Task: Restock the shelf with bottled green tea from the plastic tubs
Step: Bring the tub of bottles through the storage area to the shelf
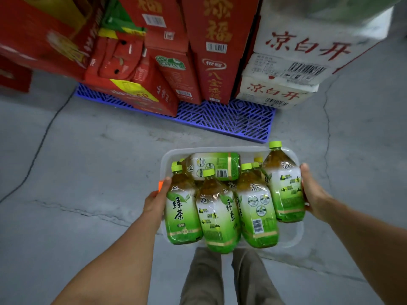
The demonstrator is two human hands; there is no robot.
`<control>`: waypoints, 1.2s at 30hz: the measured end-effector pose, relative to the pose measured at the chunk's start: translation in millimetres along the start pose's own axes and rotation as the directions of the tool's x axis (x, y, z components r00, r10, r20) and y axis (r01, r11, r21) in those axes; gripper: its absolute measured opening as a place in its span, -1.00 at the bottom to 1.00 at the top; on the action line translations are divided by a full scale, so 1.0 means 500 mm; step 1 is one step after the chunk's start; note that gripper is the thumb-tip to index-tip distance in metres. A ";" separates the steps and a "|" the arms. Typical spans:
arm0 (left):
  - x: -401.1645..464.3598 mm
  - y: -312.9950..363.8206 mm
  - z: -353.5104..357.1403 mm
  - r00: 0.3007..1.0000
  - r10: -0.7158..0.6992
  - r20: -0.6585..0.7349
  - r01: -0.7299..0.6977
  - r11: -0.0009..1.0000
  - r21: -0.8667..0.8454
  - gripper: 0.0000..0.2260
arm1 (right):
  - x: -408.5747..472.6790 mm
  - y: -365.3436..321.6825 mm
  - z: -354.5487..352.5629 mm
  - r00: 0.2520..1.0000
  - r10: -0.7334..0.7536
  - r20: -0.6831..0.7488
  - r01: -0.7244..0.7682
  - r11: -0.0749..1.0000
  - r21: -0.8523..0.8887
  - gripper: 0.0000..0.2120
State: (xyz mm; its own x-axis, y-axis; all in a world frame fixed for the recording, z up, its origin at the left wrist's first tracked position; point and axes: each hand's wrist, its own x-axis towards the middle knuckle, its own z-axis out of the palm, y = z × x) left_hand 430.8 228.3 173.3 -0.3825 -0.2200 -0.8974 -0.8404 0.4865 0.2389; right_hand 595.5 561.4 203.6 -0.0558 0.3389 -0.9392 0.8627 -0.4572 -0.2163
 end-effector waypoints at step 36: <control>-0.752 -0.745 -0.240 0.846 -0.519 -0.124 0.088 0.366 -0.926 -0.34 | -0.408 -0.076 0.301 0.853 -0.343 0.394 0.501 0.327 -0.801 0.31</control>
State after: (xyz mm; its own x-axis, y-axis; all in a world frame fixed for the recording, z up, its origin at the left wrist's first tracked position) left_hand 841.7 28.3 466.1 0.0651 -0.5437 -0.8368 -0.6971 -0.6248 0.3517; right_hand 498.5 386.1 363.2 -0.5410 0.1219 -0.8321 0.6569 0.6790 -0.3277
